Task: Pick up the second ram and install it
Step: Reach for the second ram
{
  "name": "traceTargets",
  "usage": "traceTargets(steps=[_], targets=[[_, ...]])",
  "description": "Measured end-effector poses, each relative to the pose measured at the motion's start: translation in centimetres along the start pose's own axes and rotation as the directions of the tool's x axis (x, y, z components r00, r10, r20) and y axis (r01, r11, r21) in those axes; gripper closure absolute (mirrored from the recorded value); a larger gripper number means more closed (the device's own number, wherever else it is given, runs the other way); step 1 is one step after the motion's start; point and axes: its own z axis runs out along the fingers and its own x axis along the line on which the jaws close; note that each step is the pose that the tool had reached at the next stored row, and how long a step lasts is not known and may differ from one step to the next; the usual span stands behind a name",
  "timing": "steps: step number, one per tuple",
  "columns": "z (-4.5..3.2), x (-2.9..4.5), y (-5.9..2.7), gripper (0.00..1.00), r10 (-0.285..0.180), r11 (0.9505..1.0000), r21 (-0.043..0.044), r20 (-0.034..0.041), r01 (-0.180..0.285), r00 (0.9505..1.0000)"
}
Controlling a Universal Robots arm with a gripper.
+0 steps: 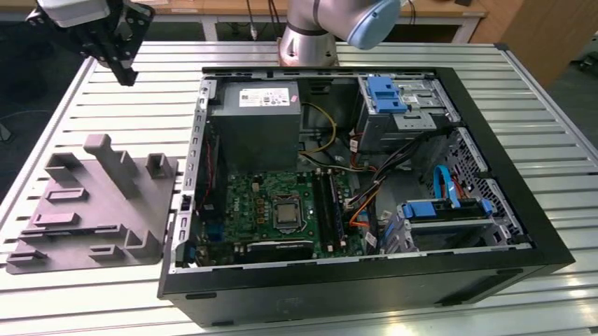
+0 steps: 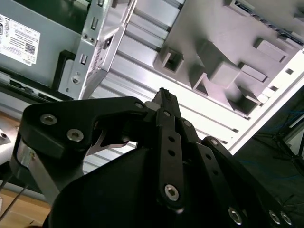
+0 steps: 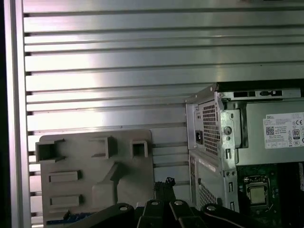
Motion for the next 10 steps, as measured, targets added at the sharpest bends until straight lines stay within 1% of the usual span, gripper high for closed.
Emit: traceTargets(steps=[10], targets=[[-0.17, 3.99, -0.3, 0.9, 0.0, 1.0, -0.0002, 0.0026, 0.0, 1.0]])
